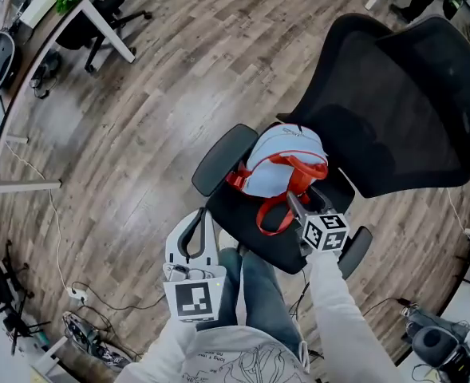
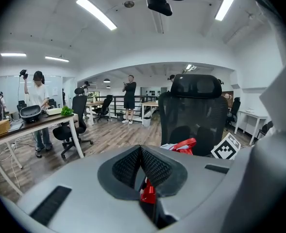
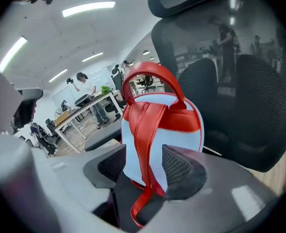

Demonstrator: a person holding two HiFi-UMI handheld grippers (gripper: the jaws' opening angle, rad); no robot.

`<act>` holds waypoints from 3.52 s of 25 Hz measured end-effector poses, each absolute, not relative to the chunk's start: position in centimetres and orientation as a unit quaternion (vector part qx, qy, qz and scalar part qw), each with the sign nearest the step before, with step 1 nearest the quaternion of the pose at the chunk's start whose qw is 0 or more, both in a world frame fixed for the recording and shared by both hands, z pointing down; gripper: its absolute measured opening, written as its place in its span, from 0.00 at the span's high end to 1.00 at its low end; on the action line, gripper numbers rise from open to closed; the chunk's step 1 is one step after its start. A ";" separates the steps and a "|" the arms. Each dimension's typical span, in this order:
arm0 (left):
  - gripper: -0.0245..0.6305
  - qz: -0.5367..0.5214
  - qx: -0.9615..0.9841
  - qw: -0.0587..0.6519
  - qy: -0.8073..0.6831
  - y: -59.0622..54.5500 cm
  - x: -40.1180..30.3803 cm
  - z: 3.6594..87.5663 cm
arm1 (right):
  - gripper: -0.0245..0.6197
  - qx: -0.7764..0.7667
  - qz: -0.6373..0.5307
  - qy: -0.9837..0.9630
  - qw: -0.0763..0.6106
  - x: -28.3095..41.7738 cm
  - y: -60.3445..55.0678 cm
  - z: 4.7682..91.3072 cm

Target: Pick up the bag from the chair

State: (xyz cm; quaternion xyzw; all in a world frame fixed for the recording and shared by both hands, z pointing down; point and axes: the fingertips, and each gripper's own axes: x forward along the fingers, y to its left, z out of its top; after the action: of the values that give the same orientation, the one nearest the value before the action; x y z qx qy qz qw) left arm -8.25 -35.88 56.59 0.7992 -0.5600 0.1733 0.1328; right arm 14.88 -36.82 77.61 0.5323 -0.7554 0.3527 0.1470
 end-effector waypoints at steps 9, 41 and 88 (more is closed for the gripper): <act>0.95 0.182 0.791 0.143 -0.566 -34.9 -8.9 57.4 | 0.74 0.500 0.360 -0.774 0.147 13.0 -37.8 78.7; 0.95 0.124 0.783 0.088 -0.603 -35.8 -9.3 49.2 | 0.92 0.479 0.299 -0.824 0.046 11.3 -39.2 62.4; 0.95 0.019 0.801 0.002 -0.598 -35.1 -6.9 32.6 | 0.92 0.611 0.079 -0.782 -0.092 15.0 -33.4 33.8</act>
State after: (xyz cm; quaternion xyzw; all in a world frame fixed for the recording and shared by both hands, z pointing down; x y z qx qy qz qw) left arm -6.89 -35.10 32.60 0.8011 -0.5982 0.0194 0.0020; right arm 15.02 -33.41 33.85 0.6109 -0.7824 0.0793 -0.0916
